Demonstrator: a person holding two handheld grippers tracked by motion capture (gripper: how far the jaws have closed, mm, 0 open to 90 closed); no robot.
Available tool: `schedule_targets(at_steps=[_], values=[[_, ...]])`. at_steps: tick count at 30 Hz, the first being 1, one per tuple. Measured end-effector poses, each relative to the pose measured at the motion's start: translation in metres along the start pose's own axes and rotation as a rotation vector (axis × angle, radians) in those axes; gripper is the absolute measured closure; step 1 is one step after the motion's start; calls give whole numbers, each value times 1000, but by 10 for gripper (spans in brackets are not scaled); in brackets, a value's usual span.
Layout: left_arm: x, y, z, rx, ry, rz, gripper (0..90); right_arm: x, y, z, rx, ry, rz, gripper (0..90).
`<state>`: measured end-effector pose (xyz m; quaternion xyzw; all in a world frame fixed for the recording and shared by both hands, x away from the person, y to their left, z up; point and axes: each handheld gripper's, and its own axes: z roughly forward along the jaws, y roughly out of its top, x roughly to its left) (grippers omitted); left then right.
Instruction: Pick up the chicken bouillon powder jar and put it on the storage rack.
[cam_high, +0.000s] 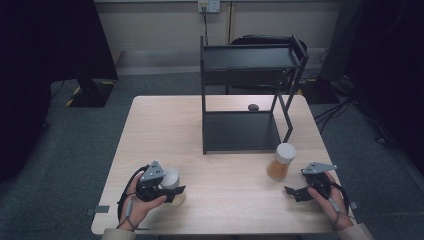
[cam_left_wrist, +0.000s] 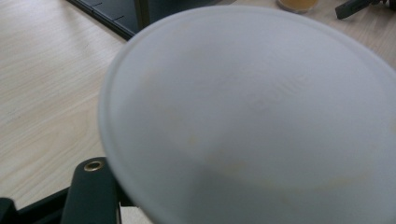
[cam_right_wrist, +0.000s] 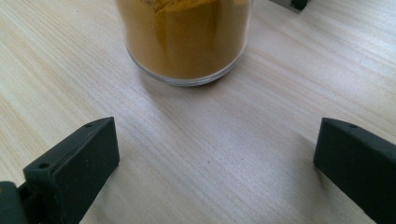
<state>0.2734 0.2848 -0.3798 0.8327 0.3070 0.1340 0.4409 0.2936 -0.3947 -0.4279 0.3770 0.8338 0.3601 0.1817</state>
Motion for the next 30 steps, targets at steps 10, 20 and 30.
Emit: schedule_targets(at_steps=[10,20,30], values=[[2,28,15,20,-38,27,345,0,0,0,0,0,0,0],[8,51,34,27,-71,34,346,0,0,0,0,0,0,0],[10,78,55,28,-97,36,346,0,0,0,0,0,0,0]])
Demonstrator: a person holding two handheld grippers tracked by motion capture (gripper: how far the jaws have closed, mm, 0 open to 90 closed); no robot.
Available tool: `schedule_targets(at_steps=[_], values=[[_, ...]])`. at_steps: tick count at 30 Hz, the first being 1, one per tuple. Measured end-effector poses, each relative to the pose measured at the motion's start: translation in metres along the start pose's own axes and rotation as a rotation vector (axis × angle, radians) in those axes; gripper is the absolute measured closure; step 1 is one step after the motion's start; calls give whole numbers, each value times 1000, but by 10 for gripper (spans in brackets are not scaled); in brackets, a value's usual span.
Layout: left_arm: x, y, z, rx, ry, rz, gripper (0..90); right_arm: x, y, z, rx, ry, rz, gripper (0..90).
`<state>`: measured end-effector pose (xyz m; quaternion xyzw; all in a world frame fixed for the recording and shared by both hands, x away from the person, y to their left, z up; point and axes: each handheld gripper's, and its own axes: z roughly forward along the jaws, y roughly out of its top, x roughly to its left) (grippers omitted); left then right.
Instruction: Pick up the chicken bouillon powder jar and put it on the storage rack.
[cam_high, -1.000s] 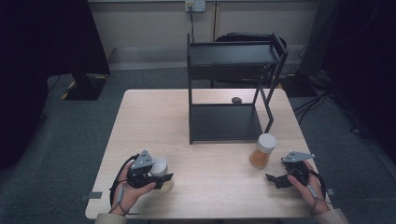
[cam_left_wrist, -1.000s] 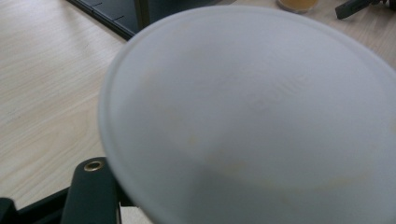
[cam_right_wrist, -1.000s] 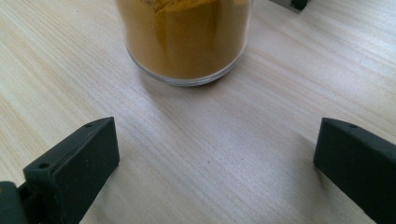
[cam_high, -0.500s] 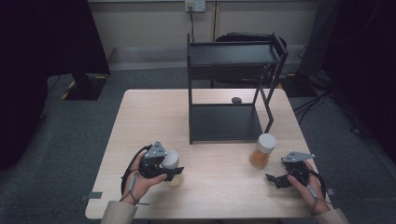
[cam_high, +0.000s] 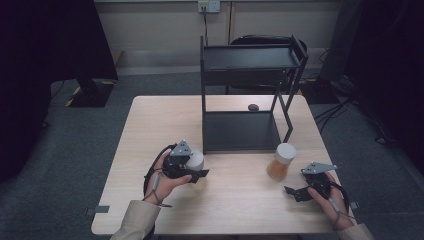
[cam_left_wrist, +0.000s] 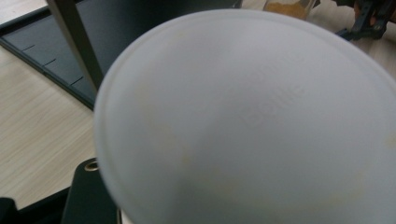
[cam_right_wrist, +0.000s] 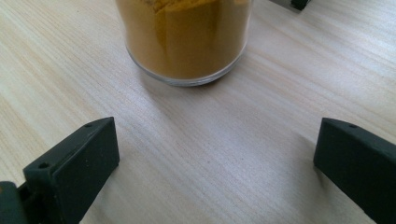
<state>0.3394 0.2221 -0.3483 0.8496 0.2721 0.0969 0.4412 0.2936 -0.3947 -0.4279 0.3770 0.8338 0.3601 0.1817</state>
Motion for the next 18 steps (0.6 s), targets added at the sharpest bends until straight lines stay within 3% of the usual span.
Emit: schedule_targets(at_steps=[18], values=[[3,48,24,2,0,22,347,0,0,0,0,0,0,0]])
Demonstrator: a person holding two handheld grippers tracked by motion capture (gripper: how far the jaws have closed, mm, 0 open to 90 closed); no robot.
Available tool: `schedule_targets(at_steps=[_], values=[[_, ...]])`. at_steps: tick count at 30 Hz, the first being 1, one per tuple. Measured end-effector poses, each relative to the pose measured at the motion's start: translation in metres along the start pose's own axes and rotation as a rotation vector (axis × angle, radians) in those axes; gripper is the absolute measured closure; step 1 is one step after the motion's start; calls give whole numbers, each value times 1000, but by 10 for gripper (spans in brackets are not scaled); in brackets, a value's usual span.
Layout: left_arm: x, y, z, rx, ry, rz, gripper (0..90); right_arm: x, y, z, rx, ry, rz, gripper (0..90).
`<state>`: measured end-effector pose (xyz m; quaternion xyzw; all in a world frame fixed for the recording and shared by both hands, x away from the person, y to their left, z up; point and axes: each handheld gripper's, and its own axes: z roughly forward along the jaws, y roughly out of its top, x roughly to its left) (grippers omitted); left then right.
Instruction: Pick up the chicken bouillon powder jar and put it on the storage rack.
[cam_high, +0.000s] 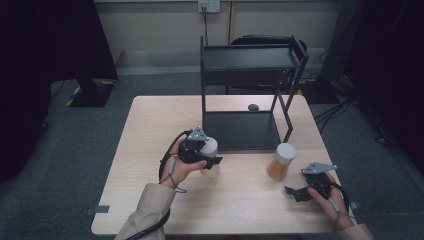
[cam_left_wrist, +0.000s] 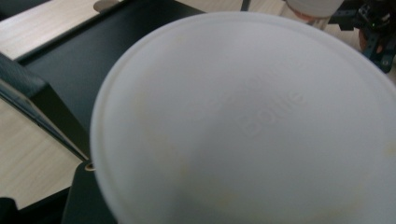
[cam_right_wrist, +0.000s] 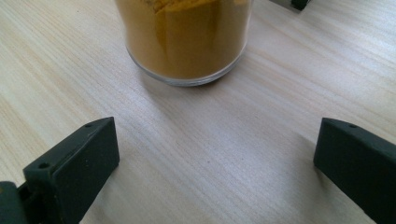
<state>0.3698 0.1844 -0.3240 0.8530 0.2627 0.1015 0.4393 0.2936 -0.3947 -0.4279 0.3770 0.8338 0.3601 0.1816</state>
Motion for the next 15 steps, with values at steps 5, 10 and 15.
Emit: schedule_targets(at_steps=[5,10,15], values=[[0,12,2,-2,1,5,348,0,0,0,0,0,0,0],[3,26,6,-4,-11,5,348,0,0,0,0,0,0,0],[5,41,9,1,-13,13,348,0,0,0,0,0,0,0]])
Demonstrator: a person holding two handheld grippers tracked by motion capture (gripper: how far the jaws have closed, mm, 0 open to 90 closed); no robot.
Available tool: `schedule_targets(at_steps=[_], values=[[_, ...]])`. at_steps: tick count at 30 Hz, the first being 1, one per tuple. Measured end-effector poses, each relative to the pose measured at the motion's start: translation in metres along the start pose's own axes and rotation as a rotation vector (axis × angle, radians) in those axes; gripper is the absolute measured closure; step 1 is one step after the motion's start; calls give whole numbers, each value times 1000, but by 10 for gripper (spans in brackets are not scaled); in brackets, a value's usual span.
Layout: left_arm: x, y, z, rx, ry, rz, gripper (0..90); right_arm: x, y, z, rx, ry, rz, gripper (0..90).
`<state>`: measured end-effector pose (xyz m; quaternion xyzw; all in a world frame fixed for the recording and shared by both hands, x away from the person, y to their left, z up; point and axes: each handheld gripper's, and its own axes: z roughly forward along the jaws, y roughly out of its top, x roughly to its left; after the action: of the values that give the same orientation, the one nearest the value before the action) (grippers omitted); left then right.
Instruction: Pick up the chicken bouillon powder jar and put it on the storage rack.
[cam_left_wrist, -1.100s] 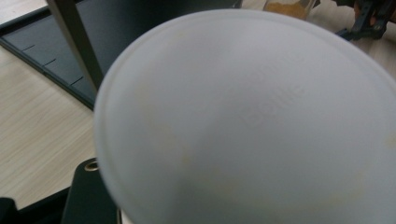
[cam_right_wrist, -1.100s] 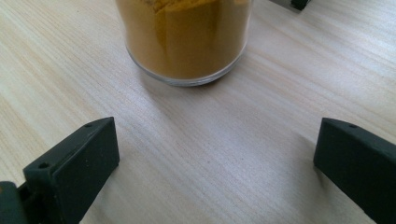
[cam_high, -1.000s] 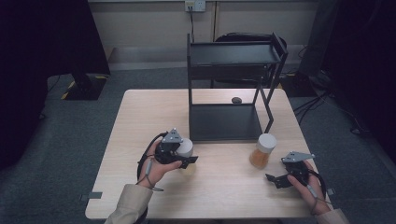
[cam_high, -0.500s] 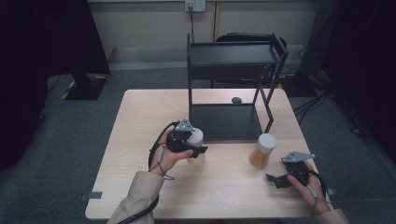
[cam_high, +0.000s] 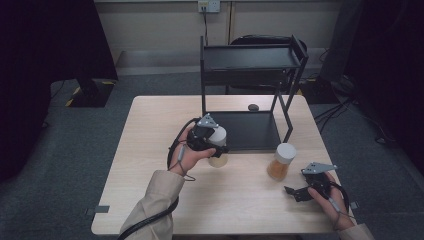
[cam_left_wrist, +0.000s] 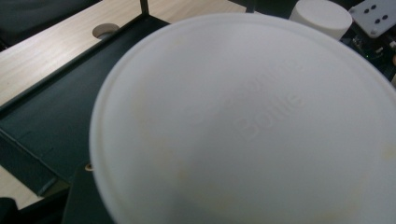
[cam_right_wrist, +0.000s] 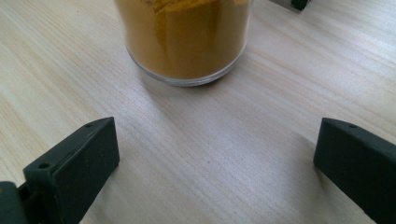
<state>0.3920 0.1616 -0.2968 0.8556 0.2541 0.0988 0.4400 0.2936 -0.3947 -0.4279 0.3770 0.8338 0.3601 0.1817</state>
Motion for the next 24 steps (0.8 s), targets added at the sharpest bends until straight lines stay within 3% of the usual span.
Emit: schedule_targets(at_steps=[24], values=[[13,56,-3,-18,4,2,349,0,0,0,0,0,0,0]])
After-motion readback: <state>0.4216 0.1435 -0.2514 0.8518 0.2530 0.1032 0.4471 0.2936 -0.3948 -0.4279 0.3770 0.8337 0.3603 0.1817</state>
